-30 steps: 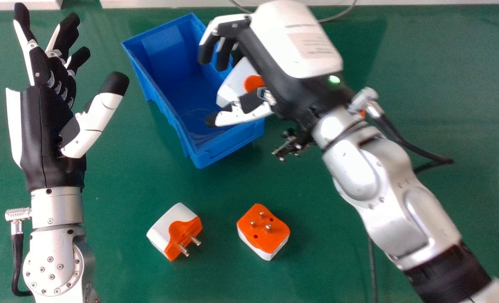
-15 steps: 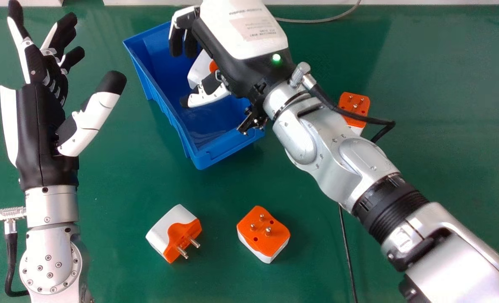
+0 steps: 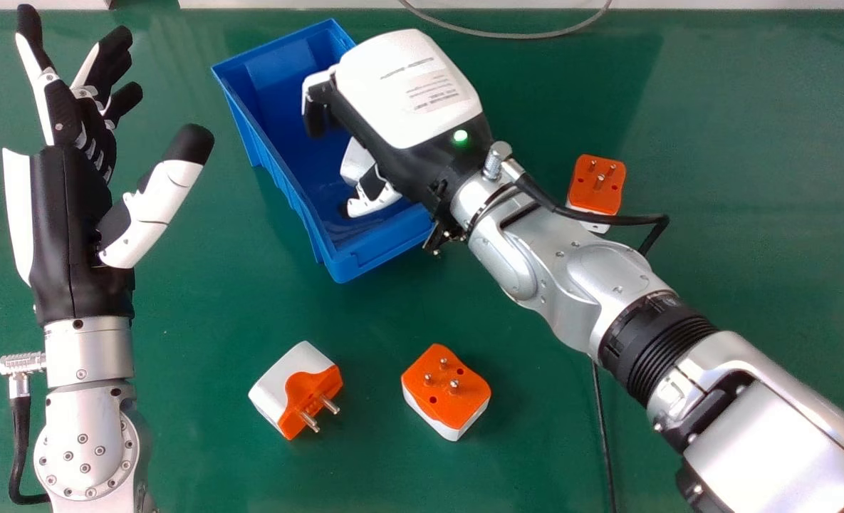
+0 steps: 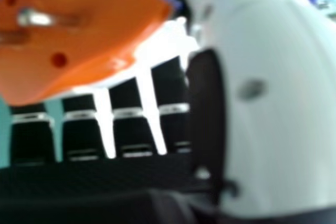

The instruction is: Pick all objects and put in blue box

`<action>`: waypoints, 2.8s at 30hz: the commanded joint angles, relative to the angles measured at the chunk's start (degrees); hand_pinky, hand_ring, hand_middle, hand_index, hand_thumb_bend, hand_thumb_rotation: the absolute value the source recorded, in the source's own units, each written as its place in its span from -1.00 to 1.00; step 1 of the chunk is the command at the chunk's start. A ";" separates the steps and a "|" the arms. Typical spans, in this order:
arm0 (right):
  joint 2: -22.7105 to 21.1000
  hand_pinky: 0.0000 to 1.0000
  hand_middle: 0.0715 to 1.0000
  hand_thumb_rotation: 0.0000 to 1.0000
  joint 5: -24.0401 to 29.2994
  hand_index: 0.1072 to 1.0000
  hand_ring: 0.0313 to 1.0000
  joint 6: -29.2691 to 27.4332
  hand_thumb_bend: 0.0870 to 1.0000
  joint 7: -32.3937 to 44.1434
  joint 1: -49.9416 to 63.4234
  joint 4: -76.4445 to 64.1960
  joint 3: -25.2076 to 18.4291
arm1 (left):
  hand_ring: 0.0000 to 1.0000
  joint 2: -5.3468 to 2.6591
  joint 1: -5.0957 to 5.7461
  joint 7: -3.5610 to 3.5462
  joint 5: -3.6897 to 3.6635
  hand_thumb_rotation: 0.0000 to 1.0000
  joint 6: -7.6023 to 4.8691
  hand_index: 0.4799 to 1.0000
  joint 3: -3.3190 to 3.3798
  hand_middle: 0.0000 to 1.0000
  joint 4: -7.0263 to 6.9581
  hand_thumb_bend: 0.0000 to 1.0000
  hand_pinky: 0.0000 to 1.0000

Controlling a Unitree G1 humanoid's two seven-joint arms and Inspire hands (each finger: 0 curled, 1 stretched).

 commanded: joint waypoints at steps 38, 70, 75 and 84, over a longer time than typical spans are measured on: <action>-11.87 1.00 1.00 -0.05 -11.22 1.00 1.00 42.00 0.90 74.35 40.51 -85.86 -4.29 | 0.87 -0.68 2.81 -5.36 -6.45 0.04 2.27 0.67 -1.34 0.84 -6.22 0.72 0.82; -1.51 0.13 0.67 -0.52 -18.75 0.66 0.59 41.61 0.58 68.17 36.88 -58.19 3.45 | 0.84 -1.33 1.90 -5.63 -6.92 0.02 1.94 0.59 -0.71 0.80 -5.88 0.73 0.73; -0.86 -0.33 -0.04 -0.96 -18.44 0.30 -0.13 42.33 0.06 66.42 38.35 -59.71 2.46 | 0.85 -1.37 2.11 -5.33 -6.53 0.01 2.08 0.62 -0.69 0.82 -6.06 0.70 0.76; 0.28 -0.32 0.01 -1.00 -17.92 0.25 -0.20 42.93 -0.04 63.73 40.50 -62.58 1.32 | 0.85 -1.52 2.59 -5.50 -6.66 0.02 2.03 0.62 -0.83 0.82 -6.20 0.71 0.76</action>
